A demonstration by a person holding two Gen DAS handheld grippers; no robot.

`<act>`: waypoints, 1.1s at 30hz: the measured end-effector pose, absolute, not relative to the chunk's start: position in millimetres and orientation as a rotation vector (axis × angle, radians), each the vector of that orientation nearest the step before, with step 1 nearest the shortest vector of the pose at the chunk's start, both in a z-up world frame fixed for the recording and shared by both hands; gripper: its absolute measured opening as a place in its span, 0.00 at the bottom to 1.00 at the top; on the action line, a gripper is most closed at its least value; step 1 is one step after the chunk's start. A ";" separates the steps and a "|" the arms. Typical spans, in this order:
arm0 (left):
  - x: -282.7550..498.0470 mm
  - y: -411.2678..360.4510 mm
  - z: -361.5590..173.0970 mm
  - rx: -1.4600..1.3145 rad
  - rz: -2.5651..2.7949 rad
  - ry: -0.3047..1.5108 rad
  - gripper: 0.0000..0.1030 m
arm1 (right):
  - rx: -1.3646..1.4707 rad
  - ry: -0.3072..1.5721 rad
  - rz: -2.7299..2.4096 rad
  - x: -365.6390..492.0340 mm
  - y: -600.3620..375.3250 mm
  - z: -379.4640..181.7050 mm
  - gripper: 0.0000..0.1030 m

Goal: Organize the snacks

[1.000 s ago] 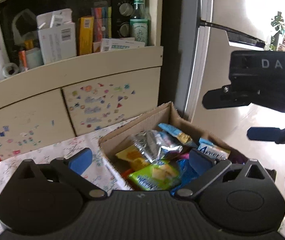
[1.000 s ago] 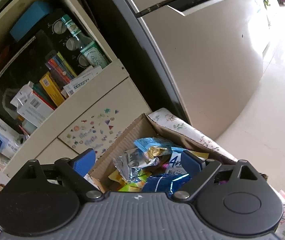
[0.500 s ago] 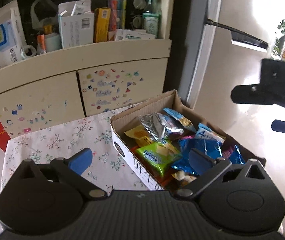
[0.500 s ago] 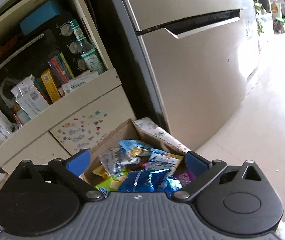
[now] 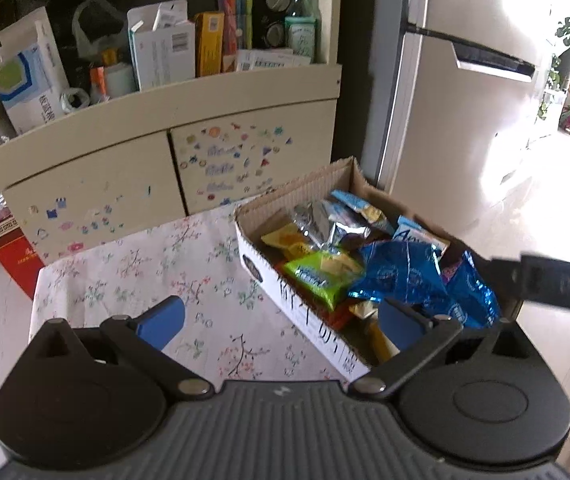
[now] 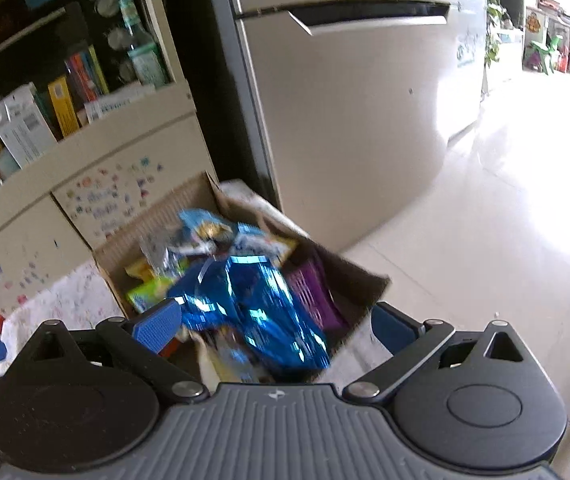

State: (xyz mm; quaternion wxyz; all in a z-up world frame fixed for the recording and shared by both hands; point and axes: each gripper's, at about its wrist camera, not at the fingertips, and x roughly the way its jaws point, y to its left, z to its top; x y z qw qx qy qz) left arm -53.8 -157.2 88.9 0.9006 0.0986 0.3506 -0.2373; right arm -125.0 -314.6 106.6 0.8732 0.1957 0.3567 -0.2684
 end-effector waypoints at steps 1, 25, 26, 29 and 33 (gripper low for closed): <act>-53.6 -157.1 88.0 0.206 -0.487 0.731 0.99 | 0.412 0.755 -0.560 -126.9 -314.6 104.3 1.00; -38.4 -176.0 60.1 0.236 -0.415 0.838 0.99 | 0.350 0.872 -0.575 -118.2 -312.7 81.4 1.00; -38.0 -176.7 58.9 0.241 -0.412 0.840 0.99 | 0.344 0.875 -0.583 -117.4 -312.4 80.4 1.00; -37.5 -178.1 57.2 0.251 -0.404 0.840 0.99 | 0.333 0.878 -0.597 -116.0 -311.9 78.9 1.00; -37.1 -179.7 56.2 0.267 -0.395 0.834 0.99 | 0.324 0.880 -0.609 -113.8 -311.7 77.1 1.00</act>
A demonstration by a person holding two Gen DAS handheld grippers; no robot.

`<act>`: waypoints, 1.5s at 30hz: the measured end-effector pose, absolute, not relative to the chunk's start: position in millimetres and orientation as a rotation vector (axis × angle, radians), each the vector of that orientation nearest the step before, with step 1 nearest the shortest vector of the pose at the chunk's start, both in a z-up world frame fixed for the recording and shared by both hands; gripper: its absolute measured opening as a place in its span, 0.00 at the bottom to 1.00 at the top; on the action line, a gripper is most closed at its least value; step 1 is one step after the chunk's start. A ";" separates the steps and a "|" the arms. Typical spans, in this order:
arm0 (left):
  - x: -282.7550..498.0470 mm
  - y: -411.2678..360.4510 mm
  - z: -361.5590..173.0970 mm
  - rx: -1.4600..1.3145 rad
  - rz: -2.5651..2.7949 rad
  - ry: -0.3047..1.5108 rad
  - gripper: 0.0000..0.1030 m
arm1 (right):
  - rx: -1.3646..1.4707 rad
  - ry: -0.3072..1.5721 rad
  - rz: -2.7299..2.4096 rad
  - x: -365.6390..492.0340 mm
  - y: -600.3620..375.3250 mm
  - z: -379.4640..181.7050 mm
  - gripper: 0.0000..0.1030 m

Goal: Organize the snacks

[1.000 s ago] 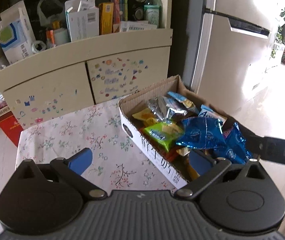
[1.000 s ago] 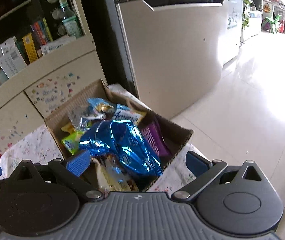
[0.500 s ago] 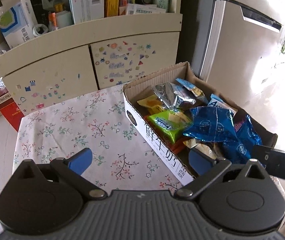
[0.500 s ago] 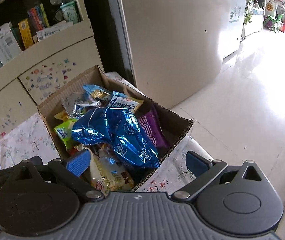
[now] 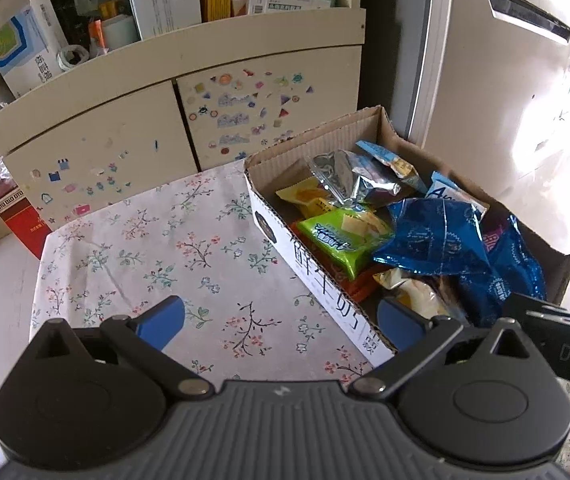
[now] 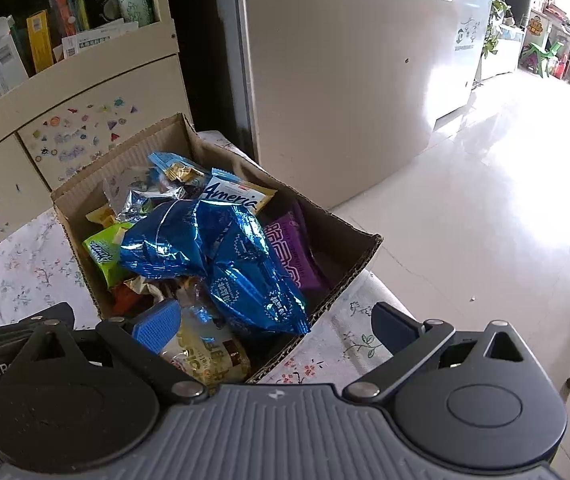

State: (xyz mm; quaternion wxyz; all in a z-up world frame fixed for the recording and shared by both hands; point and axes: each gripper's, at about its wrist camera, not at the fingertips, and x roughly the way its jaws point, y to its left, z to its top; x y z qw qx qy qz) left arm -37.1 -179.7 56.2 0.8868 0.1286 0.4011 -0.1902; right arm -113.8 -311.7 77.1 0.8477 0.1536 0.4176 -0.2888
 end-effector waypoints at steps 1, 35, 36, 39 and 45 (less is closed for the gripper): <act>-37.1 -180.3 56.1 0.271 -0.393 0.832 0.99 | 0.320 0.879 -0.612 -113.3 -311.3 76.9 1.00; -36.7 -177.0 57.6 0.307 -0.355 0.808 0.99 | 0.248 0.870 -0.650 -107.5 -299.5 77.2 1.00; -36.8 -176.1 58.2 0.309 -0.353 0.805 0.99 | 0.247 0.869 -0.649 -107.2 -298.4 77.9 1.00; -37.3 -172.4 60.5 0.312 -0.348 0.797 0.99 | 0.241 0.863 -0.646 -106.9 -293.9 79.7 1.00; -38.9 -163.1 63.4 0.312 -0.337 0.792 0.99 | 0.232 0.860 -0.635 -105.4 -284.0 82.3 1.00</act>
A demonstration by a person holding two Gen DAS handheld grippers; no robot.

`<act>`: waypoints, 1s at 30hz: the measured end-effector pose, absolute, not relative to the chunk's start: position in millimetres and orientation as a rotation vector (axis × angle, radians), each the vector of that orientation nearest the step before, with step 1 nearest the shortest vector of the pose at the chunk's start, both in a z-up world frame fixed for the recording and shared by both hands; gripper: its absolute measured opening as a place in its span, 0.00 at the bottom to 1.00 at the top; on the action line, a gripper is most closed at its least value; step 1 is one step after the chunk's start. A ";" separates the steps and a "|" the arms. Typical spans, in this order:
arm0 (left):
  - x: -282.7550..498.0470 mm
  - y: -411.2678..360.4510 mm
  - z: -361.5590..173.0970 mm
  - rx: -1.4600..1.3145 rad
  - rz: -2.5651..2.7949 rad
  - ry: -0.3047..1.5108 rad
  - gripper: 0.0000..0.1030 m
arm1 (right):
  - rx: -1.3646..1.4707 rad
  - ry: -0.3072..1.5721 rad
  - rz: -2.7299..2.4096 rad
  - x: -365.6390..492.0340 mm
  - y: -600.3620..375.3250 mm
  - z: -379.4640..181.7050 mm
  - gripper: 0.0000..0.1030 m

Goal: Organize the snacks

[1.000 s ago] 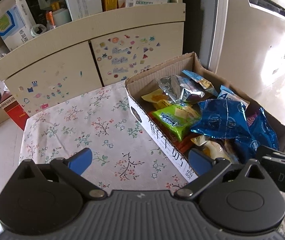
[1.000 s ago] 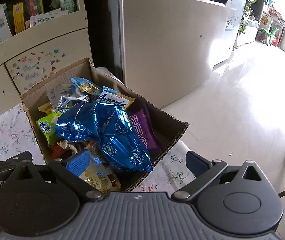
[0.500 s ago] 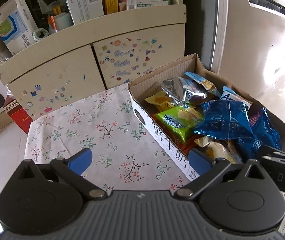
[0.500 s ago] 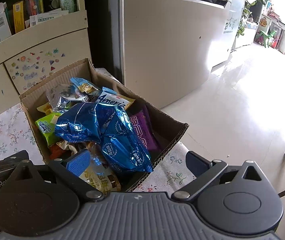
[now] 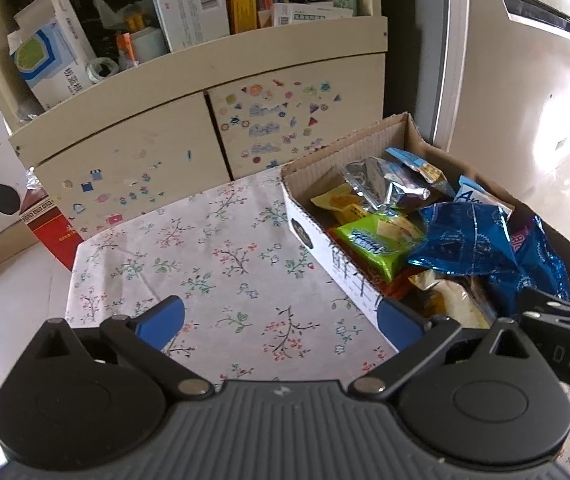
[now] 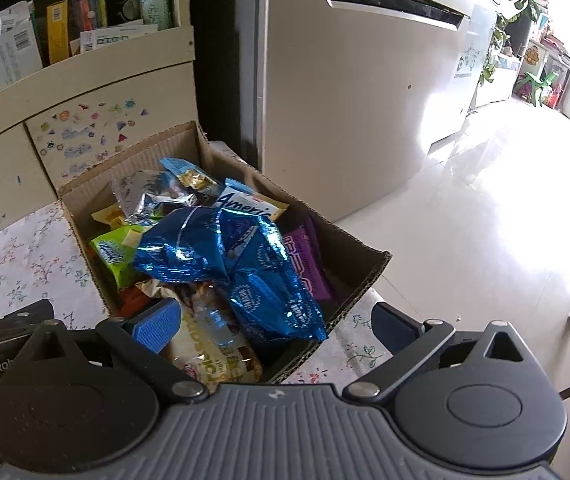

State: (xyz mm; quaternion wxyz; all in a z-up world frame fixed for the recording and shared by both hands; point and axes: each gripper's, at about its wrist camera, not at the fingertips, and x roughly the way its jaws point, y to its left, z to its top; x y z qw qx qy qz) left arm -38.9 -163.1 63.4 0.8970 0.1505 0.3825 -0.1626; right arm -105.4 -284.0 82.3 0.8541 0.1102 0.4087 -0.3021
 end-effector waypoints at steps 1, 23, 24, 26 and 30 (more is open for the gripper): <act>-39.2 -161.0 63.7 0.313 -0.334 0.790 0.99 | 0.228 0.860 -0.633 -105.2 -281.9 82.5 1.00; -42.6 -74.9 57.6 0.307 -0.222 0.813 0.99 | 0.123 0.884 -0.462 -90.9 -206.0 72.6 1.00; -42.6 -70.5 56.1 0.304 -0.217 0.818 0.99 | 0.124 0.886 -0.454 -90.8 -203.0 71.0 1.00; -42.8 -61.8 53.3 0.290 -0.210 0.832 0.99 | 0.131 0.892 -0.433 -90.2 -196.9 67.3 1.00; -44.4 -41.7 46.2 0.260 -0.191 0.855 0.99 | 0.127 0.914 -0.366 -89.8 -184.4 57.7 1.00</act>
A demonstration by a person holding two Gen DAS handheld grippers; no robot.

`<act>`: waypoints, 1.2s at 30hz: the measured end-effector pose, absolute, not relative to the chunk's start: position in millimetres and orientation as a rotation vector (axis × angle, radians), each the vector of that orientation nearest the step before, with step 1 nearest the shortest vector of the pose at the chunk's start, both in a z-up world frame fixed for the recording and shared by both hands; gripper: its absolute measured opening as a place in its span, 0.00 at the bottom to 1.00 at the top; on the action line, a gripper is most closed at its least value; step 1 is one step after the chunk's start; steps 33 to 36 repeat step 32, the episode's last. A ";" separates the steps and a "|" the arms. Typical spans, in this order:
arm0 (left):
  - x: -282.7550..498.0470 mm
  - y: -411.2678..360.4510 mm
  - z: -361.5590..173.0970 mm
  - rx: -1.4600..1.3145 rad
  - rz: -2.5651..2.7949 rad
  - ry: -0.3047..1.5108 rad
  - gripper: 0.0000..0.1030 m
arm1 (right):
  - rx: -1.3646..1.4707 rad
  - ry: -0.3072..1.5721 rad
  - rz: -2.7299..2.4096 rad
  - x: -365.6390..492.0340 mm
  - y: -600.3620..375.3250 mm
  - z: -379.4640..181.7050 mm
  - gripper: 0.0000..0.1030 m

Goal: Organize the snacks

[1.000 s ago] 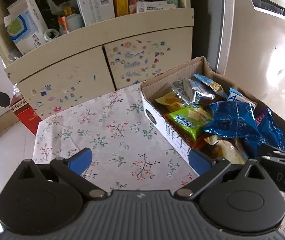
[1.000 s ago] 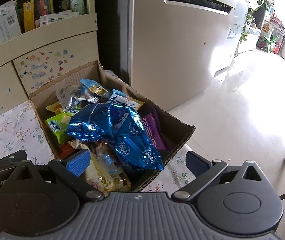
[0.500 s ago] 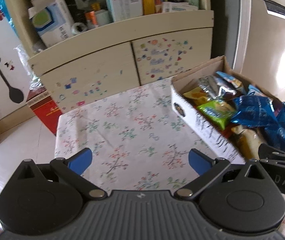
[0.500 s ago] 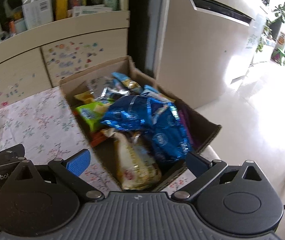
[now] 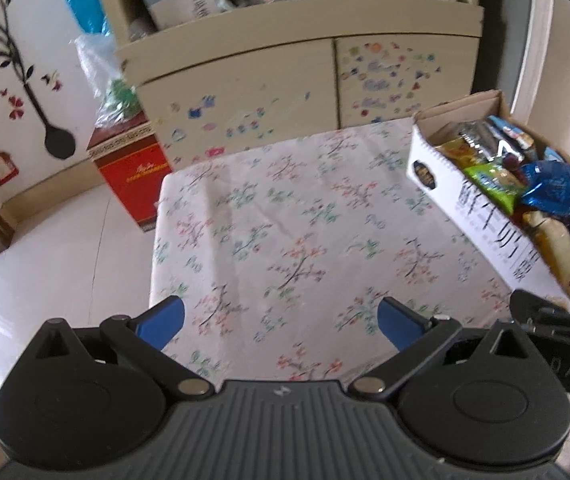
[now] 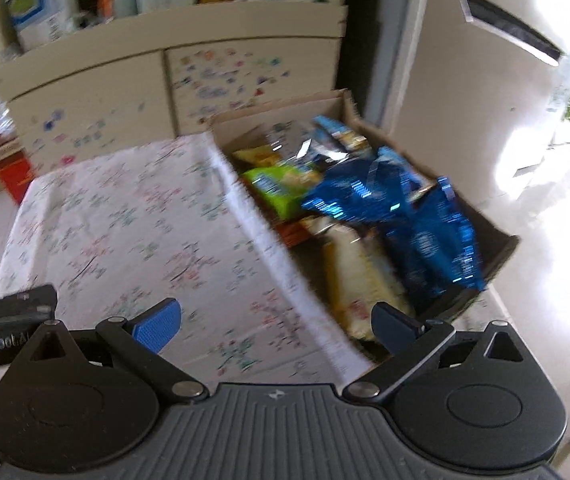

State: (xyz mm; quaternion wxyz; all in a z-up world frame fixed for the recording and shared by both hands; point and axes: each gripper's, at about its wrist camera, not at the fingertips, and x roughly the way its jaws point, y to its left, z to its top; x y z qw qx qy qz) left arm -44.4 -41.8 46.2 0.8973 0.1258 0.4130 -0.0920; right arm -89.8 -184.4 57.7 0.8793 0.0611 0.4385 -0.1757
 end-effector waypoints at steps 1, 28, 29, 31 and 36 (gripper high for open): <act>-44.5 -36.5 44.7 0.259 -0.180 0.857 0.99 | 0.117 0.922 -0.346 -89.4 -180.1 54.0 1.00; -43.9 35.1 31.9 0.119 -0.159 0.884 0.99 | 0.085 0.854 -0.245 -79.6 -113.2 -35.7 1.00; -43.8 35.4 32.3 0.117 -0.158 0.882 0.99 | 0.087 0.840 -0.259 -78.4 -111.9 -36.3 1.00; -43.3 35.9 32.9 0.120 -0.152 0.872 0.99 | 0.091 0.808 -0.270 -75.4 -110.8 -38.7 1.00; -43.0 36.1 32.9 0.121 -0.148 0.870 0.99 | 0.085 0.795 -0.273 -73.6 -109.5 -39.3 1.00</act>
